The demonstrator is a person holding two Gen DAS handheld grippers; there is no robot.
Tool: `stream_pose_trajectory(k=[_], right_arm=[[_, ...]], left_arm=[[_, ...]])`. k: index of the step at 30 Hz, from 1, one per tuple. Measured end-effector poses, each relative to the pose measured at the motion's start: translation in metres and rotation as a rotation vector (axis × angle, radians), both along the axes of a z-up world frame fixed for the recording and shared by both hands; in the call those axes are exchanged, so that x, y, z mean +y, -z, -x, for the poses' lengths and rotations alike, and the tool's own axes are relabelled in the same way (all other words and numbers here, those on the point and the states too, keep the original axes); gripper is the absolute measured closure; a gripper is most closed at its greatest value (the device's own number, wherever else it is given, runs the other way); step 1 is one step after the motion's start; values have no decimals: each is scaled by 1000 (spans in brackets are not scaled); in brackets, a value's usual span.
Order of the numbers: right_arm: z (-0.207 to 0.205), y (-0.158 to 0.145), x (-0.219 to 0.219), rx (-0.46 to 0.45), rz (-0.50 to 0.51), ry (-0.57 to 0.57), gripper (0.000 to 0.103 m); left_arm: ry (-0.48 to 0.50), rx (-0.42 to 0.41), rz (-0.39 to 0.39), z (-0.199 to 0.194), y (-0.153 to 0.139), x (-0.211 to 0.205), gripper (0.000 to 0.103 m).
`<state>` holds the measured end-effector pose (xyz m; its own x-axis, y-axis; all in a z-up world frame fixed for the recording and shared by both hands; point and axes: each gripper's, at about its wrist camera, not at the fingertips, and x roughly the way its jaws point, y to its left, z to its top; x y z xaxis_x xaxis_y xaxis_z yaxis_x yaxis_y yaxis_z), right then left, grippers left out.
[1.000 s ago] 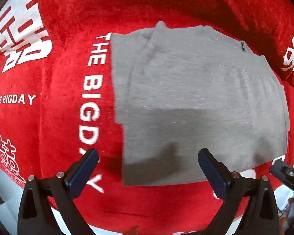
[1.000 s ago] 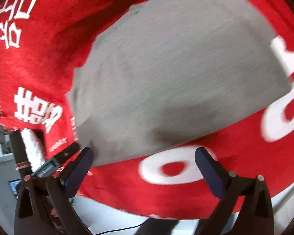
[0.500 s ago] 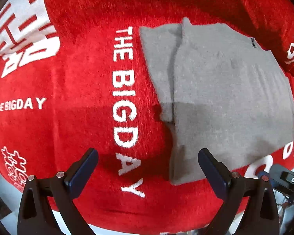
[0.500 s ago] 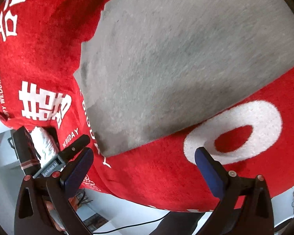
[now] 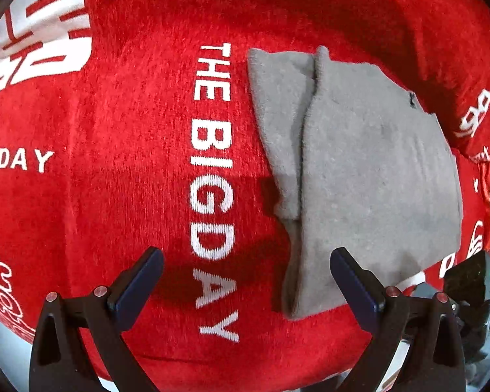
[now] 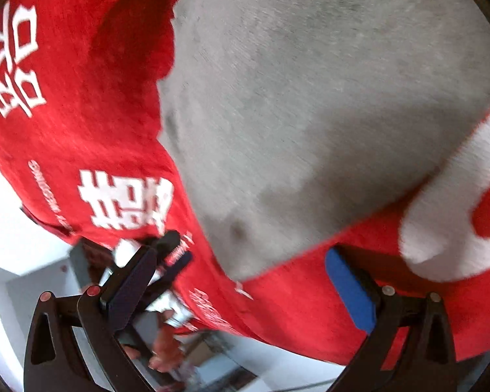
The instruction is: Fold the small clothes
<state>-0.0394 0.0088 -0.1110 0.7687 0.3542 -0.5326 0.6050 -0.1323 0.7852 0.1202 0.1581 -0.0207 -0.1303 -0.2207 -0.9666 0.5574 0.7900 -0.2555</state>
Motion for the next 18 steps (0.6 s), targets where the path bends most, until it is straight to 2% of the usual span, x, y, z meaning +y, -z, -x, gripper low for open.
stream_pose_trajectory(k=[3,7,9,12,13,14,18], right_arm=[[-6,1,-4,-23,-13,55,0],[-15,7,-7,-31,-85,129,2],[-19,10,-8,-32,-119,141,19],[-24,16,-11,-31,-169,96,80],[-25,15,-13,-34,-166,83,89],[-24,12,-17,-47,-155,77,94],[-28,-20,-36,-139,-76,41,94]], left_arm=[[6,27,27,-6,0,-6,2],[-30,107,122,-14,2,-8,2],[-55,135,156,-24,3,-9,2],[-82,185,211,-34,7,-11,2],[-87,211,227,-37,11,-12,2],[-97,252,243,-40,17,-13,2],[-129,321,270,-39,27,-18,2]])
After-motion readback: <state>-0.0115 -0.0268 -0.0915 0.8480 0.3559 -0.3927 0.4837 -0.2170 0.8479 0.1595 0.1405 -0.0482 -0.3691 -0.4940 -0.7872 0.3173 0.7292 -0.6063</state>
